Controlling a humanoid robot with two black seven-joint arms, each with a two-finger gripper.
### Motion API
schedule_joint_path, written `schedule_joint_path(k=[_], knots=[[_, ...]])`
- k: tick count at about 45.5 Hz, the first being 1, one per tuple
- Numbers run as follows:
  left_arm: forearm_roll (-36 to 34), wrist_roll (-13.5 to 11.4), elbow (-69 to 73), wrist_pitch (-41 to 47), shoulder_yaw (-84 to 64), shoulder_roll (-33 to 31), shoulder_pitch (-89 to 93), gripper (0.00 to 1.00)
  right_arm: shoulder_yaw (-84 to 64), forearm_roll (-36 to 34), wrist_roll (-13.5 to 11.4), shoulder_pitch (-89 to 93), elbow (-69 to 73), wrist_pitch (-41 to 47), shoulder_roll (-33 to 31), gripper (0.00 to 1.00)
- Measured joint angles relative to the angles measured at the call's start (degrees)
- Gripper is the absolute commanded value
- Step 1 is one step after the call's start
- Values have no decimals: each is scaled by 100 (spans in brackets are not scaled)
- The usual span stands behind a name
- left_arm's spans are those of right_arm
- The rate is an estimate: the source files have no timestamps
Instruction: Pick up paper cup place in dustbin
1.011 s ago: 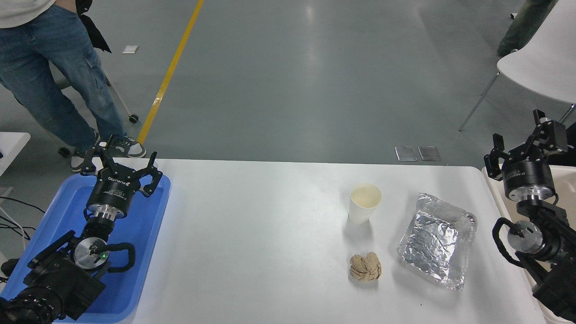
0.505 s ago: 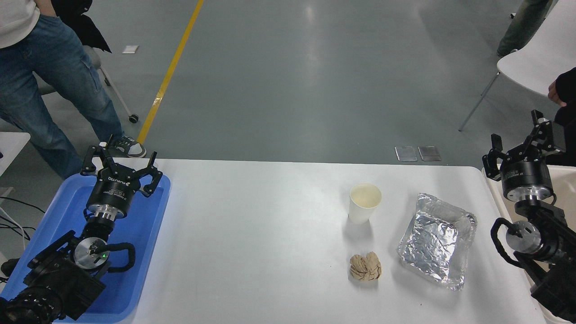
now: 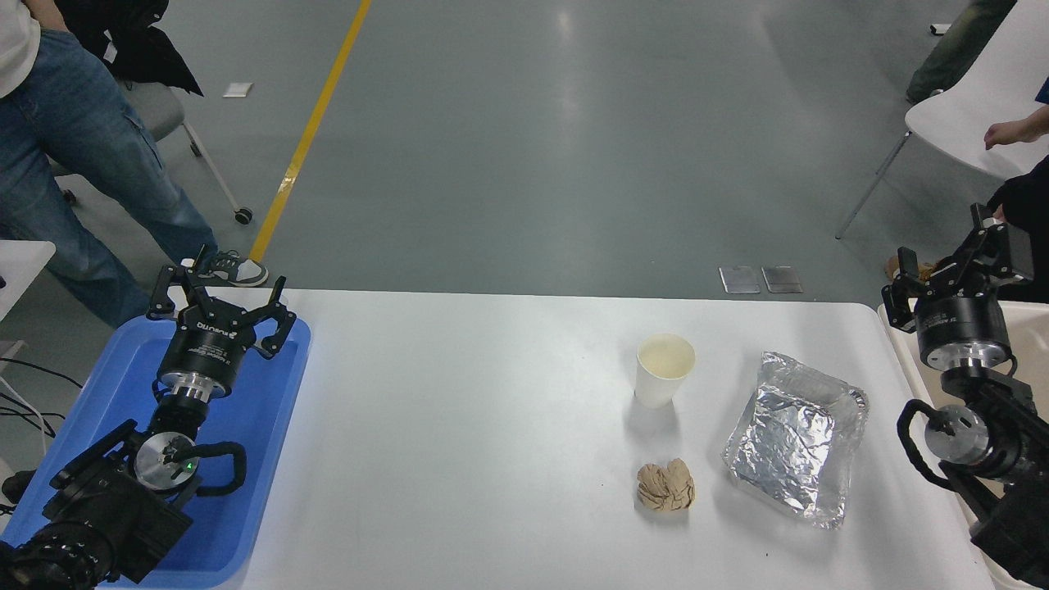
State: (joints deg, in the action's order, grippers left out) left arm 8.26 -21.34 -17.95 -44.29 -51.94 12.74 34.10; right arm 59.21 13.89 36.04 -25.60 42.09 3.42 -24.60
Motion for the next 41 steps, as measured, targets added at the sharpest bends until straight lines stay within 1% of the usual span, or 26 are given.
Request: schedule_joint_path(k=[27, 41], knots=[[0, -1, -4, 0, 0, 0, 0, 100, -296, 0, -23, -158, 19, 1, -28, 100], [0, -3, -1, 0, 0, 0, 0, 100, -1087, -130, -66, -701, -17, -32, -467, 100]])
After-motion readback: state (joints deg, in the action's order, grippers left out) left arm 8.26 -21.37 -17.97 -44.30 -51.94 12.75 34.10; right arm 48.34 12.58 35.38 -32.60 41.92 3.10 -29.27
